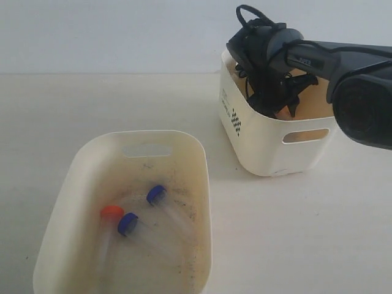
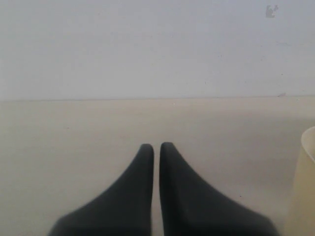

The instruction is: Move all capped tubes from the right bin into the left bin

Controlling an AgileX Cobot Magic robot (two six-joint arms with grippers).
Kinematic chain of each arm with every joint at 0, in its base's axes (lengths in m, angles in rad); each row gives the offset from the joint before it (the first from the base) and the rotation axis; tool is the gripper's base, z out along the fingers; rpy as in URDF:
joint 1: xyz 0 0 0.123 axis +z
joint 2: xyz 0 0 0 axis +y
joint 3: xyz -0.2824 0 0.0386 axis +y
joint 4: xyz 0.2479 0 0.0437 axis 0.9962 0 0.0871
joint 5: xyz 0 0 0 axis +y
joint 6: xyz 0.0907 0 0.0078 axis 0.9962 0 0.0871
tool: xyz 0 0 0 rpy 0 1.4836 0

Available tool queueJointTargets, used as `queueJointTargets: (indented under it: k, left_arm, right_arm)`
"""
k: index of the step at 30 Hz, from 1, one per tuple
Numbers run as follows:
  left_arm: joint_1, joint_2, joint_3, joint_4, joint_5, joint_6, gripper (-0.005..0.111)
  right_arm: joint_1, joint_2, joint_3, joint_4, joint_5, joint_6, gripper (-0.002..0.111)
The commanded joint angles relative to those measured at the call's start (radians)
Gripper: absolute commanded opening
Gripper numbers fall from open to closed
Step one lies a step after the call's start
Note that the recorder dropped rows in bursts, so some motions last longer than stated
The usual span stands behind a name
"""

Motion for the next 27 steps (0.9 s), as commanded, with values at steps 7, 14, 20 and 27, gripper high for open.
queueJointTargets:
  k: [7,14,20,27]
  left_arm:
    - [-0.007,0.004,-0.004,-0.003,-0.009,-0.004,0.004]
    - [-0.007,0.004,-0.004,-0.003,-0.009,-0.004,0.004]
    - [-0.007,0.004,-0.004,-0.003,-0.009,-0.004,0.004]
    - [-0.007,0.004,-0.004,-0.003,-0.009,-0.004,0.004]
  right_arm:
    - [-0.008,0.045,0.016,0.077,-0.015,-0.012,0.0]
    - [-0.008,0.008,0.016,0.077,-0.015,0.019,0.0]
    - [-0.008,-0.067,0.016,0.079,-0.015,0.019,0.0]
    - [-0.008,-0.136,0.016,0.079,-0.015,0.039,0.0]
